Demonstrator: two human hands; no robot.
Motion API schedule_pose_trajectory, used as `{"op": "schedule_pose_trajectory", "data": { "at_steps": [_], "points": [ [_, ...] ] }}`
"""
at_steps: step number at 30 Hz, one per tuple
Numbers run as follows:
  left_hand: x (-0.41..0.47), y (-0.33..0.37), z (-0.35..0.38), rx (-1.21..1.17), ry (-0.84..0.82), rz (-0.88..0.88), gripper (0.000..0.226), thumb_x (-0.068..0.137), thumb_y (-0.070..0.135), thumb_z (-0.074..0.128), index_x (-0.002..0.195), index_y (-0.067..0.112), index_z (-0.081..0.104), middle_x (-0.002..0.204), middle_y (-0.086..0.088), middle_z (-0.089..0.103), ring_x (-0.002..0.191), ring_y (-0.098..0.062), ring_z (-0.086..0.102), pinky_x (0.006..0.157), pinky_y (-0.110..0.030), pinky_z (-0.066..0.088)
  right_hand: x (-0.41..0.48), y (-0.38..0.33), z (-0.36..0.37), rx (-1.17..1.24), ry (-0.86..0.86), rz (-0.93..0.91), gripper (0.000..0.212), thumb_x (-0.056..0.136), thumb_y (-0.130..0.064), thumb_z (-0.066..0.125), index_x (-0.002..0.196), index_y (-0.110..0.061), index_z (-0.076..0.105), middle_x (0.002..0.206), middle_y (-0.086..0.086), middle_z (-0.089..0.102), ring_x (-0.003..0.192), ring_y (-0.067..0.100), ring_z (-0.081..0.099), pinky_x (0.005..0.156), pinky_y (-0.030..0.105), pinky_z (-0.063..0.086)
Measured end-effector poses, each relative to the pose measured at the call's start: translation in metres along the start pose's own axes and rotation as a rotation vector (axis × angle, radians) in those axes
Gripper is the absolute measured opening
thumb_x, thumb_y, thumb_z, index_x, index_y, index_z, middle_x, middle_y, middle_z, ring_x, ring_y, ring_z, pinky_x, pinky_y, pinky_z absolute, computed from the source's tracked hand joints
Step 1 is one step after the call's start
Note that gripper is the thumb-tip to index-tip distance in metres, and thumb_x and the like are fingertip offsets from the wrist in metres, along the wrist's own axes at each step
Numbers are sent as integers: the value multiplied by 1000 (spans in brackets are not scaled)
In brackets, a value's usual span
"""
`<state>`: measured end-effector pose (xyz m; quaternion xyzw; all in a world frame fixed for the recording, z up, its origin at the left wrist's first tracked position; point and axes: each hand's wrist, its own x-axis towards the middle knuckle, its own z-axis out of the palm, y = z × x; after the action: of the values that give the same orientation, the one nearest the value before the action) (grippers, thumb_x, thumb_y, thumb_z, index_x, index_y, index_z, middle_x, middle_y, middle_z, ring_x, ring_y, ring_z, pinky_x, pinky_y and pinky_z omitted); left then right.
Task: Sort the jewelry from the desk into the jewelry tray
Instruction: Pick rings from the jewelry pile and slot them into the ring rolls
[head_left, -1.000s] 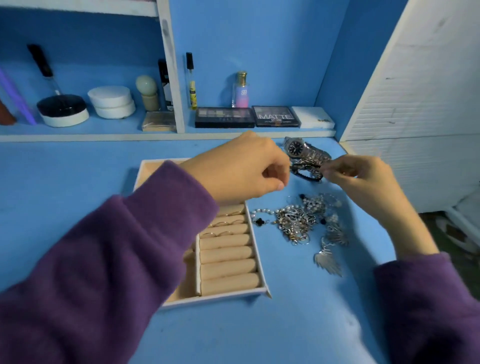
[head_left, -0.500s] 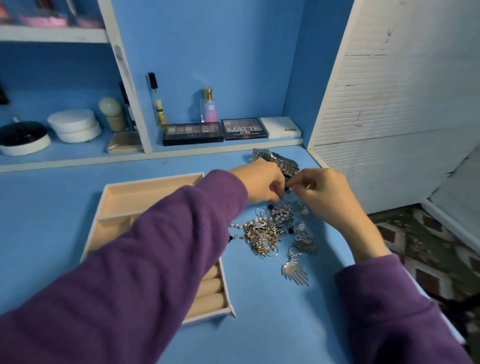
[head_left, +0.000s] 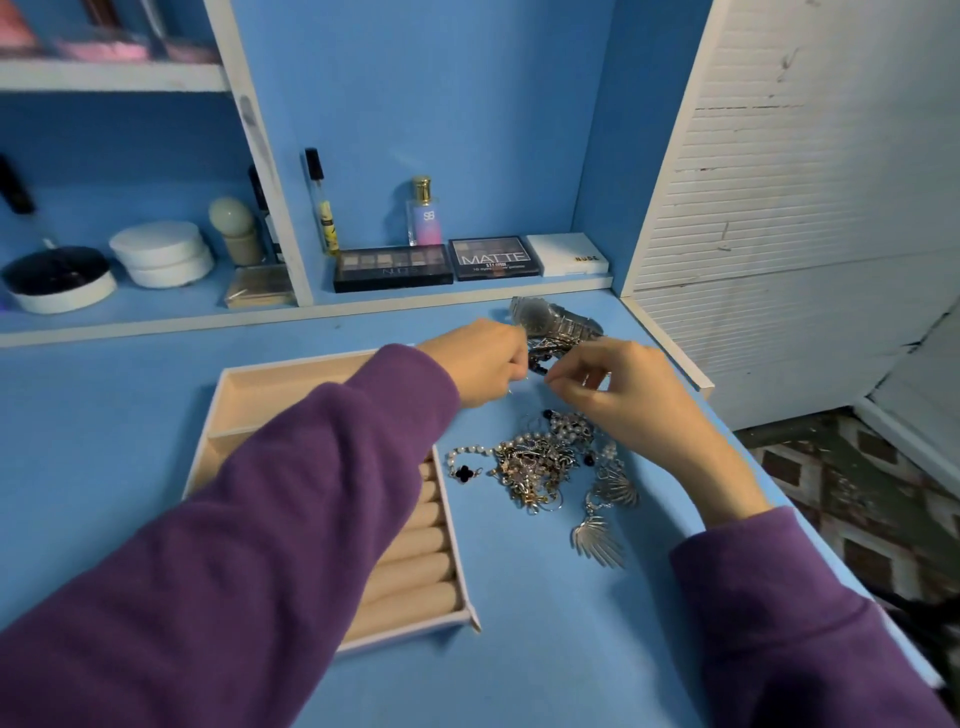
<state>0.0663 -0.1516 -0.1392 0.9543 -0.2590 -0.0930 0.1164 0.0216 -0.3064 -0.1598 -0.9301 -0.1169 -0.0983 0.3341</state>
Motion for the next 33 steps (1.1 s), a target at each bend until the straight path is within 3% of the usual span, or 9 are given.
{"op": "schedule_pose_trajectory", "data": {
  "at_steps": [3,7,12,16,19,22,26,29,33],
  "points": [
    [-14,-11,-6,-49,76,-25,12,94,11,43,93,11,55,87,-1,53,77,-18,50,68,-29,39,-1,-3,6,-71,-87,-78,8,79,-18,68,84,-20,73,76,-7,58,72,6,49,72,28,44],
    [-32,-18,-12,-75,95,-23,10,95,17,43,92,15,52,85,3,52,72,-12,48,57,-24,36,-2,-2,8,-182,-174,-91,16,77,-32,70,92,-27,72,78,-9,53,88,15,46,77,33,44],
    [-43,-20,-18,-92,145,-14,7,94,19,47,90,18,53,74,13,47,66,-3,44,55,-17,34,-2,-4,9,-170,-190,-94,9,76,-31,72,85,-30,69,79,-9,54,88,15,49,78,37,47],
    [-46,-18,-19,-120,184,7,6,91,19,53,91,18,59,84,3,59,78,-11,53,57,-15,36,-3,-5,10,-135,-147,-93,5,75,-26,73,76,-29,68,80,-8,55,85,14,48,76,34,46],
    [-50,-18,-18,-143,198,17,12,88,16,58,98,18,64,86,3,63,75,-5,55,60,-7,38,-2,-6,9,-103,-84,-106,3,77,-21,72,76,-23,71,78,-4,57,79,13,49,74,35,46],
    [-60,-17,-21,-148,206,30,16,87,15,60,100,20,67,82,8,62,68,6,52,61,-1,38,-3,-9,8,-37,-30,-115,1,77,-19,72,76,-19,71,76,-3,59,75,14,54,70,30,46],
    [-90,-21,-21,-160,254,50,12,84,18,63,92,22,70,79,12,62,65,9,53,66,-3,38,-7,-19,9,89,18,-140,6,77,-14,71,74,-19,71,74,-1,65,69,9,55,61,12,40],
    [-120,-27,-14,-181,346,45,10,81,20,66,86,26,71,78,15,65,74,14,53,67,0,34,-17,-37,18,191,-18,-193,6,76,-10,71,72,-14,71,70,-3,66,66,7,53,58,7,36],
    [-157,-32,7,-229,490,22,8,78,20,69,82,27,71,75,20,62,78,9,54,71,-2,38,-31,-60,37,229,-118,-334,7,72,-4,68,69,-10,68,63,-5,61,64,2,49,60,6,34]
  ]
}}
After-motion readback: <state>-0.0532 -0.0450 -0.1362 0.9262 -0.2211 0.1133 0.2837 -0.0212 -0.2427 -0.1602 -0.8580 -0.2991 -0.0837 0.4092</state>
